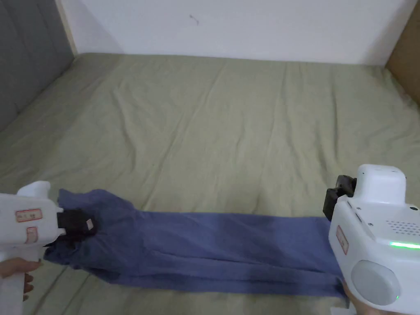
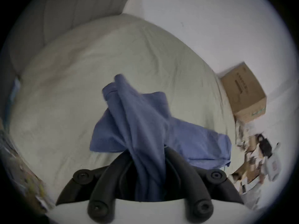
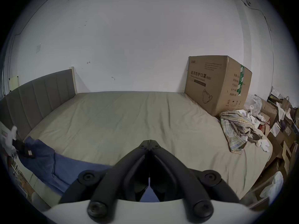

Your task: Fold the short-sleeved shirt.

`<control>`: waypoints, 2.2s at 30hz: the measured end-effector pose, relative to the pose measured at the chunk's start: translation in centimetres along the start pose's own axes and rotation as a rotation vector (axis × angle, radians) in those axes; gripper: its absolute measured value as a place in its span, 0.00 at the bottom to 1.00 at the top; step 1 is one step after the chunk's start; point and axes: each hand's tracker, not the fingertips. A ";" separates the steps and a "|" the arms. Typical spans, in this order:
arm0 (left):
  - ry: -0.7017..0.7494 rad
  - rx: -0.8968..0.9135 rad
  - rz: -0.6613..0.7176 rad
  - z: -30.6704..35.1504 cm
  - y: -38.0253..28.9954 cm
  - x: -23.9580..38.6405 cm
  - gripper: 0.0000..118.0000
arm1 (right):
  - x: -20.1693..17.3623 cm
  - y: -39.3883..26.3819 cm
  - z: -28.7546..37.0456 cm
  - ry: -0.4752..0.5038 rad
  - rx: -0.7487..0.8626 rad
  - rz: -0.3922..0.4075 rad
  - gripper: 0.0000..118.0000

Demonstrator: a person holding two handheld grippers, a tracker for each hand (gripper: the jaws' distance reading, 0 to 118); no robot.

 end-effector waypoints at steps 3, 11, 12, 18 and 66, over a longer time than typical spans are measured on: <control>-0.006 0.025 -0.109 0.6 0.1 6.5 0.10 | 0.8 0.0 0.2 -0.003 0.007 -0.005 0.00; -0.209 -0.085 -0.203 -7.3 -4.4 18.0 0.10 | 2.6 -0.7 0.5 0.013 -0.016 -0.028 0.00; -0.216 -0.089 -0.184 -8.6 -4.9 18.3 0.12 | 2.8 -0.8 0.5 0.011 -0.022 -0.032 0.00; -0.275 -0.143 -0.171 -9.9 -6.3 20.1 0.90 | 4.0 -1.2 0.2 0.008 -0.052 -0.069 0.00; -0.458 -0.063 0.088 -6.2 -7.0 6.6 0.04 | 2.4 -0.4 1.3 0.034 -0.003 -0.058 0.00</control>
